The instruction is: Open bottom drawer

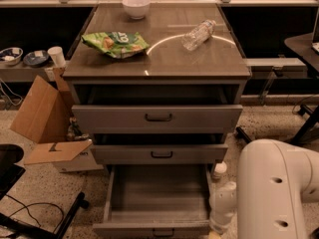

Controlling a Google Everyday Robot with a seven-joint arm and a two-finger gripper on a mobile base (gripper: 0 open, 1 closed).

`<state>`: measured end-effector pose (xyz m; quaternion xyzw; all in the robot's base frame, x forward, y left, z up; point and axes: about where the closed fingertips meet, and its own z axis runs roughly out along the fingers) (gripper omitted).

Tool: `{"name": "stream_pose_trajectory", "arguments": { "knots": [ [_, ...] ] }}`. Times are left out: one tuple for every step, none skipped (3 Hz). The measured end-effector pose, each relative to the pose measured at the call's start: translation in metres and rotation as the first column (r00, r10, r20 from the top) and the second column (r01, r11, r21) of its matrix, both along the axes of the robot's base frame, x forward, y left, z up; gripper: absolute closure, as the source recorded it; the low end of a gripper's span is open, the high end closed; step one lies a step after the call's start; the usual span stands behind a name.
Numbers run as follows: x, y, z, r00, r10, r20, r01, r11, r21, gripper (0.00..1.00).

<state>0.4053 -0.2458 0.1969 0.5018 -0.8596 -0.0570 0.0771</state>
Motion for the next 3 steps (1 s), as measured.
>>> {"name": "stream_pose_trajectory", "arguments": {
  "knots": [
    [-0.079,-0.009,0.011,0.9926,-0.031,-0.118,0.026,0.999,-0.039,0.38],
    [-0.13,-0.011,0.011,0.9749,-0.056,-0.216,0.045,0.997,-0.055,0.61],
    [-0.148,-0.009,0.0,0.9605,-0.035,-0.276,0.025,0.999,-0.039,0.6]
  ]
}}
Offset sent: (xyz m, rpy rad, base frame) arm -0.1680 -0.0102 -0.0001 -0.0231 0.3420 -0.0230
